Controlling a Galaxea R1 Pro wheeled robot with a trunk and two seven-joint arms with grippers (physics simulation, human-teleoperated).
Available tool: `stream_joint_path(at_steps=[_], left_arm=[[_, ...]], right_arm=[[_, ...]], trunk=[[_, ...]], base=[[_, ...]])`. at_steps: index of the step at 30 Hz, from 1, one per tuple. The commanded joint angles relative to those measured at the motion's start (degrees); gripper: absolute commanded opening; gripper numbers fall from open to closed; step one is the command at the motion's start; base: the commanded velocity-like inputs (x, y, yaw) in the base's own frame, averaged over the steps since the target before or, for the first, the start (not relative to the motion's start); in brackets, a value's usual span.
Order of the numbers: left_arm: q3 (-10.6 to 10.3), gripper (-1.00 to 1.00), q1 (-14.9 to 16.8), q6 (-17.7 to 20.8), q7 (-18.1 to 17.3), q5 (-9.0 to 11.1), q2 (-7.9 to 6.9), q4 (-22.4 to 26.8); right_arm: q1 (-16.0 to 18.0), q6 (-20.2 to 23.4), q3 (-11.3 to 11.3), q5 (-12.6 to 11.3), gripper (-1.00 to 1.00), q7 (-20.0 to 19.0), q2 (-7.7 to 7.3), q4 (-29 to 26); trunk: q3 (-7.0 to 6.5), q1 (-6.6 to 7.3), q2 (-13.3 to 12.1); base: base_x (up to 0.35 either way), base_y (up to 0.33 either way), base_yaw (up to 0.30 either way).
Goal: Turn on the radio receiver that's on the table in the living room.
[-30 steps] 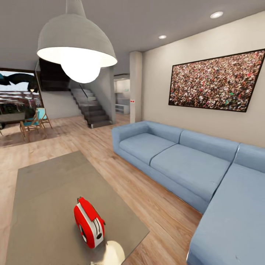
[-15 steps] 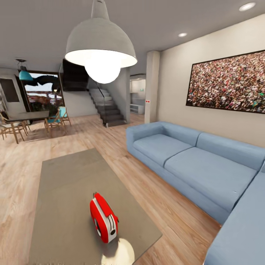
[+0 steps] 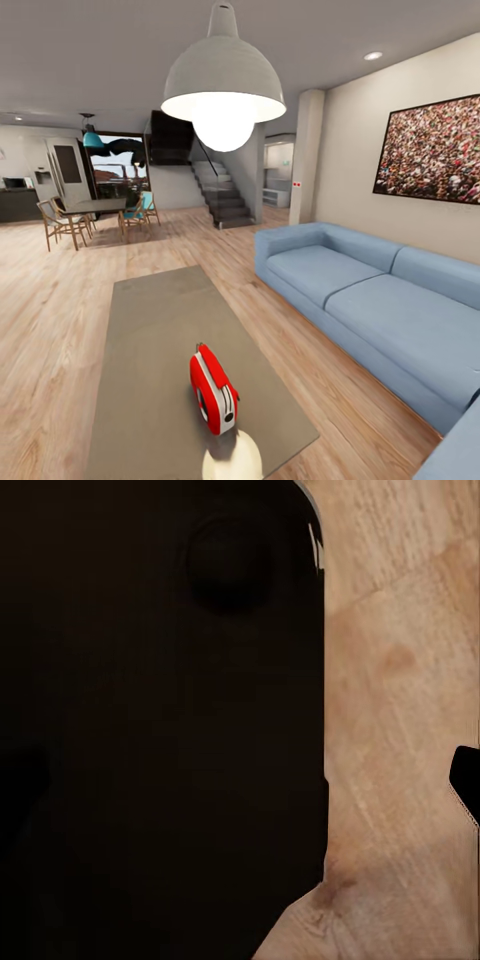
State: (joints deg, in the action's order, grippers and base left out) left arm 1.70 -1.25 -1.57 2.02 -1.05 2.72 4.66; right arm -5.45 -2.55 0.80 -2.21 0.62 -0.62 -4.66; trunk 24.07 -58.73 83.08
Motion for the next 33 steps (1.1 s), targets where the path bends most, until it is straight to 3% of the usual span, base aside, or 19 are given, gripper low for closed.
stream_joint_path(at_steps=[1, 15, 33], left_arm=[[0.0, 1.00, 0.0, 0.0, 0.0, 0.0, 0.00, 0.0], [0.0, 1.00, 0.0, -0.1, 0.0, 0.0, -0.05, 0.0], [0.0, 1.00, 0.0, -0.1, -0.1, 0.1, -0.15, 0.0]], right_arm=[[0.0, 0.0, 0.0, 0.0, 1.00, 0.0, 0.00, 0.0], [0.0, 0.1, 0.0, 0.0, 1.00, 0.1, 0.01, 0.0], [0.0, 0.2, 0.0, -0.1, 1.00, 0.1, 0.03, 0.0]], trunk=[[0.00, 0.00, 0.0], [0.00, 0.00, 0.0], [0.00, 0.00, 0.0]], base=[[0.000, 0.000, 0.279], [0.008, -0.006, 0.264], [0.185, -0.184, 0.022]])
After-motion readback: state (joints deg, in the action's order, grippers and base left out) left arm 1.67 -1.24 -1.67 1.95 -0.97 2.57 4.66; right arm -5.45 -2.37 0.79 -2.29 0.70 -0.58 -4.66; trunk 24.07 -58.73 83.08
